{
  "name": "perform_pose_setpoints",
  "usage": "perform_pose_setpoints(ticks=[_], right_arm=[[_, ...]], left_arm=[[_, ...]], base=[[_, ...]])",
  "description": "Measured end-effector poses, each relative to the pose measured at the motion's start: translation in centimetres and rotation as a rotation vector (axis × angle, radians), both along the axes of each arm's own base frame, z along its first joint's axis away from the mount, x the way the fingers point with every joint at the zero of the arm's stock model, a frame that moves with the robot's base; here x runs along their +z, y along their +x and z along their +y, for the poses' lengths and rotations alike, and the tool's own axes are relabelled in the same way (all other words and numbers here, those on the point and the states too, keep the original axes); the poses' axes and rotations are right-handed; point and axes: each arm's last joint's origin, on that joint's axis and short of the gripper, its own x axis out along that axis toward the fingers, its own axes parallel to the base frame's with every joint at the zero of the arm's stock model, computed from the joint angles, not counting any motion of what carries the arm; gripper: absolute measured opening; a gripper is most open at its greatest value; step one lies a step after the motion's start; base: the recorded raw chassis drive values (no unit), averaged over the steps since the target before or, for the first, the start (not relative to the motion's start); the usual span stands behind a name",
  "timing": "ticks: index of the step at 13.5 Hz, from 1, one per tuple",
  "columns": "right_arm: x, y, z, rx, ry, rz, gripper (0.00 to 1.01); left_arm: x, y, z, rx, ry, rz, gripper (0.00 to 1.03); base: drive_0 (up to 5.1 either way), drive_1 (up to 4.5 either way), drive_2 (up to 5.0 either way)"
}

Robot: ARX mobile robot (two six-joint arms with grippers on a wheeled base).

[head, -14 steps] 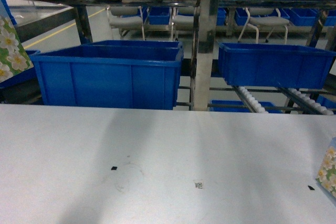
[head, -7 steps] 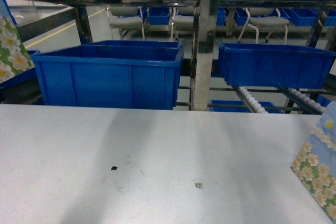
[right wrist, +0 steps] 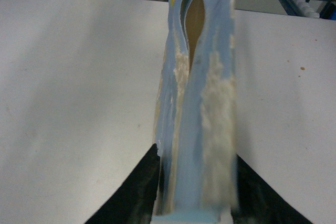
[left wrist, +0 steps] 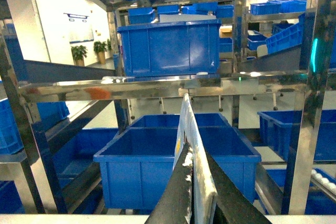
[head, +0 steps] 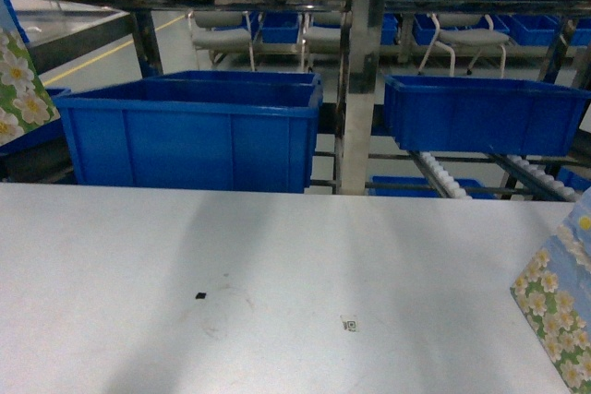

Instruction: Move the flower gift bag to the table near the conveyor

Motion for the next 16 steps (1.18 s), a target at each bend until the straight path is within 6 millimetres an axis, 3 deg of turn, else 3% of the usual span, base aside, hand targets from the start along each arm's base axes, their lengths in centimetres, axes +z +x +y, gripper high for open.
perform_pose_setpoints(ticks=[1, 2, 3, 4, 13, 16], right_arm=[[1.9, -0.4, 0.0, -0.036, -0.001, -0.074, 0.66], [5.9, -1.2, 0.9, -0.060, -0.031, -0.255, 1.00], [8.2, -4.6, 2.1, -0.061, -0.054, -0.383, 0.98], [9.2, -6.2, 2.1, -0.095, -0.058, -0.465, 0.98], [11.5, -7.8, 2.5, -0.141, -0.046, -0.565, 0.98], [12.6, -10.5, 3.3, -0.172, -0.041, -0.577, 0.98]], left_arm=[[0.0, 0.0, 0.0, 0.000, 0.000, 0.000, 0.02], [0.0, 0.0, 0.0, 0.000, 0.000, 0.000, 0.02], [0.0, 0.0, 0.0, 0.000, 0.000, 0.000, 0.02], [0.0, 0.0, 0.0, 0.000, 0.000, 0.000, 0.02], [0.0, 0.0, 0.0, 0.000, 0.000, 0.000, 0.02], [0.0, 0.0, 0.0, 0.000, 0.000, 0.000, 0.02]], base=[[0.0, 0.00, 0.0], [0.0, 0.00, 0.0], [0.0, 0.00, 0.0], [0.0, 0.00, 0.0], [0.0, 0.00, 0.0], [0.0, 0.00, 0.0]])
